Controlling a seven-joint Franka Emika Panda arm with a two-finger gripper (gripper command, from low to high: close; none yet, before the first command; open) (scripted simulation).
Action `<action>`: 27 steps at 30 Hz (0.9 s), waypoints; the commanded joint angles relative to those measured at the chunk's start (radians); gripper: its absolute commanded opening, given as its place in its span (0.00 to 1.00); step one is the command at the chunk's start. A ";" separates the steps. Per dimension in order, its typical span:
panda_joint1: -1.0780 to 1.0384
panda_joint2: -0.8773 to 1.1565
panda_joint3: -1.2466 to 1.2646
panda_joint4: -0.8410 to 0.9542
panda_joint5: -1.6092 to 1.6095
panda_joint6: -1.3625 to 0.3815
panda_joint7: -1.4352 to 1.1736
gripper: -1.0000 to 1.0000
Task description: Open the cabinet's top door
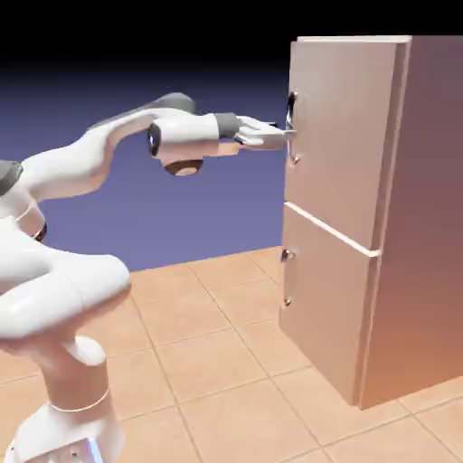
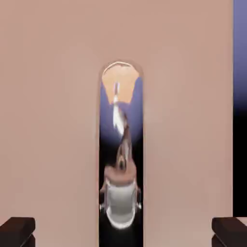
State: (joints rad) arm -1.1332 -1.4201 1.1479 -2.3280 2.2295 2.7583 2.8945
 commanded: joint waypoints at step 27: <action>0.273 -0.006 -0.739 -0.574 -0.265 -1.029 -0.462 0.00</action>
State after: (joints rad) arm -0.8606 -1.4258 0.4093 -2.9019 1.9647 1.7306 2.4324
